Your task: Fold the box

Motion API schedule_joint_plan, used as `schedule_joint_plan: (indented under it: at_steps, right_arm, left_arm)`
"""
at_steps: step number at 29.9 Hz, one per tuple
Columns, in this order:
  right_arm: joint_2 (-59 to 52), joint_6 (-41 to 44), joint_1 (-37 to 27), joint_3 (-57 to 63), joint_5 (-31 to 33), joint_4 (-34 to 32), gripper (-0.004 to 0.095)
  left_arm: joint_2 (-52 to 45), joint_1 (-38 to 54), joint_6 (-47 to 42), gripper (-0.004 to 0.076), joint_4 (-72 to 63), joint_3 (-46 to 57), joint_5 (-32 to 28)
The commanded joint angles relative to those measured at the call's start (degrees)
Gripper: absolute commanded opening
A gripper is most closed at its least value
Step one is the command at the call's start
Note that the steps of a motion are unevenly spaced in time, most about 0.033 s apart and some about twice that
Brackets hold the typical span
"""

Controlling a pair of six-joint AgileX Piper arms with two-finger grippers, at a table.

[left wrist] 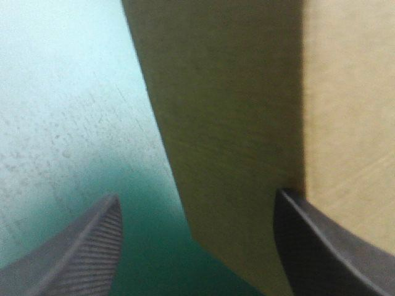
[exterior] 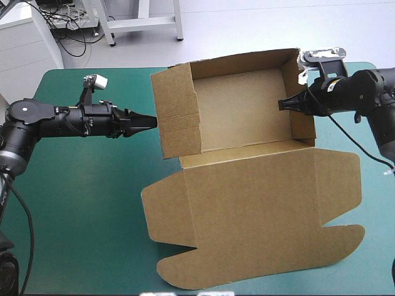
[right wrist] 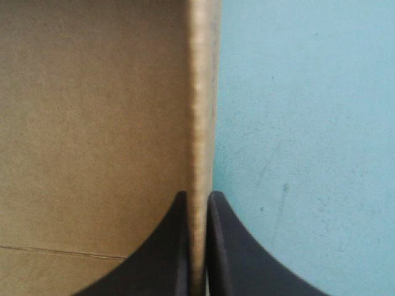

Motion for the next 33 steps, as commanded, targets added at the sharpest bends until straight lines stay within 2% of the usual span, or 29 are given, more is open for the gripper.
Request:
schedule_joint_plan:
  at_steps: [1,12,28,33]
  right_arm:
    - [-2.01,0.9,-0.28,-1.77,-3.02,0.15,-0.0022]
    - [-2.01,1.84,-0.28,-1.77,-3.02,0.33,-0.0022]
    - [-2.01,2.99,-0.07,-1.77,-0.62,1.45,-0.0018]
    - [-2.01,2.99,1.95,-1.77,-0.98,1.22,-0.0015]
  left_arm:
    - [-3.75,-0.35,-0.73,0.0494,-6.76,-2.35,5.04]
    - [-4.46,-4.64,-1.14,0.0494,-9.45,-2.44,4.73]
    - [-4.46,-5.55,-5.95,0.0494,-6.47,-2.44,-3.86]
    - [-4.46,-5.55,-5.25,0.0491,-13.29,-2.44,-3.93]
